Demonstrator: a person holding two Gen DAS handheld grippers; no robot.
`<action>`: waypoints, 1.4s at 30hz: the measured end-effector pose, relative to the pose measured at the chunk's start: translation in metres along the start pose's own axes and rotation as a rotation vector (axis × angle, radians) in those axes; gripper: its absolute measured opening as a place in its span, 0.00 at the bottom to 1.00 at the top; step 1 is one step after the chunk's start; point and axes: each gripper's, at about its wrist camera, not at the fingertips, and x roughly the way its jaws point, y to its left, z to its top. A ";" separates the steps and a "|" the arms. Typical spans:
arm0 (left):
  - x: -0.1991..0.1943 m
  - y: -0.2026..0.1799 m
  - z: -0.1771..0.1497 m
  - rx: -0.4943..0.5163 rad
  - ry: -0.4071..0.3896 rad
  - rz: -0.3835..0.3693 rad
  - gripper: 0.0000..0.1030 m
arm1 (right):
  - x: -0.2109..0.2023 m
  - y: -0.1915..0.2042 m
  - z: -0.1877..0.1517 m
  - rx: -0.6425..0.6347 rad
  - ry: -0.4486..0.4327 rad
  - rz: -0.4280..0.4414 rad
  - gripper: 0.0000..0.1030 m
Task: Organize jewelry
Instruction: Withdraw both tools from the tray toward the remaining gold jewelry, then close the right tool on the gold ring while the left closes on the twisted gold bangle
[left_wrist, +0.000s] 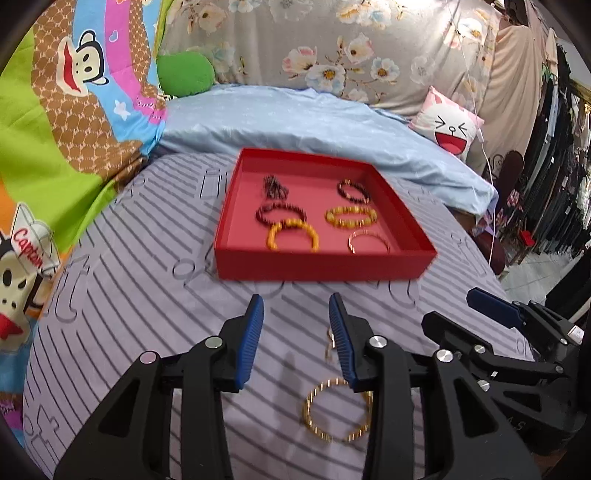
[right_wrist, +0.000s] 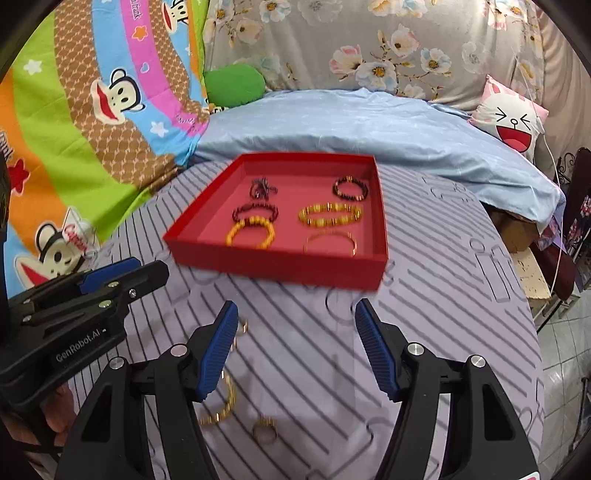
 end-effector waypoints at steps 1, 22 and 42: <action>-0.001 0.000 -0.006 -0.002 0.011 -0.001 0.34 | -0.002 0.000 -0.007 -0.002 0.009 -0.002 0.62; 0.021 -0.014 -0.069 0.005 0.156 -0.011 0.25 | -0.006 -0.005 -0.079 0.038 0.125 -0.014 0.62; 0.018 -0.005 -0.074 0.014 0.130 0.028 0.04 | 0.014 0.021 -0.080 0.000 0.151 0.007 0.48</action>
